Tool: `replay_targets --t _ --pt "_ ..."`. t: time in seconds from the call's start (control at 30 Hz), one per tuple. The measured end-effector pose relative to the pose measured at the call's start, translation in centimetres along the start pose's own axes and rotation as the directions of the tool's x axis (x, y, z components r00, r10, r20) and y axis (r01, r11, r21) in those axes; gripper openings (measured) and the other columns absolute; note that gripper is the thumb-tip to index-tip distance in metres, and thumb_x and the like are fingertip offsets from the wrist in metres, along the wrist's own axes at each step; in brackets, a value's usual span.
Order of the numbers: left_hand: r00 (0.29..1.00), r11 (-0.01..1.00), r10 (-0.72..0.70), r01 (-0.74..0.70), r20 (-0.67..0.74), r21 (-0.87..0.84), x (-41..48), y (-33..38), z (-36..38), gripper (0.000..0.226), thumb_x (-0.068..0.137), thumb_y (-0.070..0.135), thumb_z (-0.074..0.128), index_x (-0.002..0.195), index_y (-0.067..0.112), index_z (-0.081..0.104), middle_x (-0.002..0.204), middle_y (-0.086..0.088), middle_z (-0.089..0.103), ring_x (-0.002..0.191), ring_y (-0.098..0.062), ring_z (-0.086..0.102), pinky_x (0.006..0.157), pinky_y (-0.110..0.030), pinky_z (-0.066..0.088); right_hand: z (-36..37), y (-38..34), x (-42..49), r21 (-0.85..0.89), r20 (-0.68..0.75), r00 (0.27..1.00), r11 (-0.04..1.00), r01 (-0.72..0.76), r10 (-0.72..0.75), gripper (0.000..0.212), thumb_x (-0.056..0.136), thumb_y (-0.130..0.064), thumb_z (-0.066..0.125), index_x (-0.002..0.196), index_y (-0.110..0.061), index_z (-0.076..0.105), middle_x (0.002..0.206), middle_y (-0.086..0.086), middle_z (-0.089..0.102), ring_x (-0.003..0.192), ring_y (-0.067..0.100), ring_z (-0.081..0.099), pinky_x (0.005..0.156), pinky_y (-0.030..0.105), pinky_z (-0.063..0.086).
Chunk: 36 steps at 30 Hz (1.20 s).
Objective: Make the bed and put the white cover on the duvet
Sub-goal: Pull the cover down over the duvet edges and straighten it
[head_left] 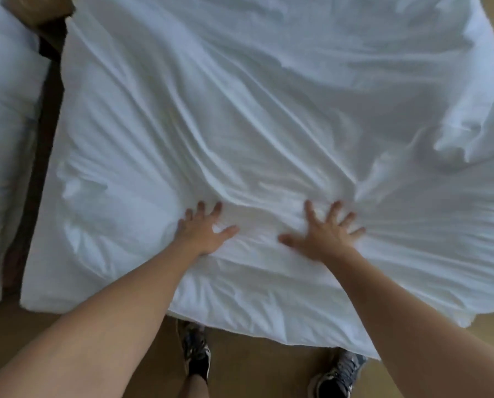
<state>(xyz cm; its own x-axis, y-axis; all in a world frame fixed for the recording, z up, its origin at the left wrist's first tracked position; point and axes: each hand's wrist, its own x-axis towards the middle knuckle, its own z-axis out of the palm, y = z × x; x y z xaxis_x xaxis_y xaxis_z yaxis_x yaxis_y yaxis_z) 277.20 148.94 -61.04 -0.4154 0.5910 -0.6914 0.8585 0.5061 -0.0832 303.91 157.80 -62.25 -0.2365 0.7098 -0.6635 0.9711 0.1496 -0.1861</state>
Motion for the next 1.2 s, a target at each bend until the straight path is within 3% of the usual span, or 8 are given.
replay_targets --t 0.17,0.27,0.4,0.5,0.7,0.83,1.03,1.2 --pt "0.857 0.94 0.335 -0.281 -0.391 0.191 0.8 -8.3 -3.2 0.037 0.099 0.04 0.037 0.111 0.023 0.069 0.118 -0.008 0.071 0.107 -0.033 0.064 0.093 -0.037 0.034 4.2 -13.8 -0.8 -0.148 -0.064 0.936 0.931 0.334 -0.346 0.097 0.075 -0.094 0.031 0.152 -0.055 -0.011 0.165 0.003 -0.026 0.15 0.048 -0.018 0.111 0.078 0.003" --pt "0.572 0.974 0.222 -0.172 -0.79 0.149 4.0 -18.7 -6.0 0.043 0.081 0.043 0.058 0.117 0.021 0.066 0.137 -0.014 0.056 0.121 -0.039 0.056 0.101 -0.045 0.028 6.2 -21.2 -0.5 -0.12 -0.038 0.956 0.951 0.285 -0.292 0.101 0.071 -0.098 0.03 0.154 -0.053 -0.008 0.165 0.006 -0.026 0.15 0.046 -0.021 0.111 0.078 -0.002" --pt "0.778 0.922 -0.264 0.03 -0.57 -0.386 7.0 -28.9 -8.9 0.112 0.069 0.09 0.056 0.156 0.027 0.024 0.16 -0.019 0.029 0.146 -0.043 0.029 0.12 -0.051 0.013 7.1 -33.0 -1.1 0.078 -0.105 0.952 0.952 0.296 -0.287 0.104 0.071 -0.094 0.04 0.156 -0.049 0.0 0.168 0.005 -0.004 0.153 0.039 0.001 0.114 0.074 0.01" --pt "0.942 0.344 -0.317 0.004 -0.112 -0.939 10.0 -33.9 -9.9 0.073 0.092 0.079 0.037 0.127 0.02 0.064 0.134 -0.013 0.064 0.118 -0.031 0.061 0.108 -0.042 0.045 6.2 -42.1 -2.6 0.333 -0.303 0.913 0.868 0.369 -0.272 0.108 0.071 -0.091 0.048 0.158 -0.039 0.011 0.168 0.003 0.007 0.153 0.031 0.013 0.119 0.063 0.021" --pt "0.95 0.467 -0.303 0.078 -0.077 -0.881 15.5 -35.3 -10.9 0.057 0.094 0.045 0.057 0.138 0.01 0.053 0.14 -0.016 0.054 0.127 -0.035 0.053 0.102 -0.042 0.045 7.1 -53.4 -2.6 0.07 -0.263 0.946 0.974 0.214 -0.189 0.135 0.07 -0.051 0.081 0.153 -0.032 -0.024 0.162 0.017 0.002 0.145 0.043 0.02 0.103 0.063 0.042" --pt "0.978 0.145 -0.209 0.033 0.002 -0.989 16.4 -33.8 -12.0 0.039 0.087 0.024 0.067 0.119 0.002 0.065 0.106 -0.013 0.072 0.095 -0.027 0.07 0.07 -0.038 0.058 4.8 -52.1 0.5 0.193 -0.317 0.948 0.977 0.087 -0.021 0.081 0.086 -0.01 0.059 0.156 -0.014 0.019 0.123 0.02 0.057 0.114 0.041 0.058 0.094 0.042 0.047" --pt "0.993 -0.313 -0.077 0.064 0.092 -0.948 13.4 -35.0 -11.0 0.019 0.082 0.002 0.061 0.099 0.005 0.068 0.083 -0.01 0.069 0.071 -0.025 0.067 0.056 -0.029 0.056 1.6 -48.7 0.4 0.428 -0.259 0.966 0.895 0.124 -0.01 0.022 0.073 -0.01 0.053 0.093 -0.014 0.062 0.081 0.01 0.066 0.073 0.034 0.067 0.057 0.031 0.052" --pt "0.954 -0.48 -0.294 -0.099 0.054 -0.872 3.4 -42.9 -7.5 0.036 0.07 -0.009 0.047 0.098 0.002 0.068 0.093 -0.019 0.068 0.08 -0.034 0.067 0.068 -0.042 0.058 3.1 -48.8 -5.1 0.651 0.01 0.956 0.728 0.216 -0.293 0.109 0.061 -0.072 0.081 0.154 -0.039 0.033 0.143 -0.007 0.044 0.135 0.013 0.043 0.108 0.035 0.039"
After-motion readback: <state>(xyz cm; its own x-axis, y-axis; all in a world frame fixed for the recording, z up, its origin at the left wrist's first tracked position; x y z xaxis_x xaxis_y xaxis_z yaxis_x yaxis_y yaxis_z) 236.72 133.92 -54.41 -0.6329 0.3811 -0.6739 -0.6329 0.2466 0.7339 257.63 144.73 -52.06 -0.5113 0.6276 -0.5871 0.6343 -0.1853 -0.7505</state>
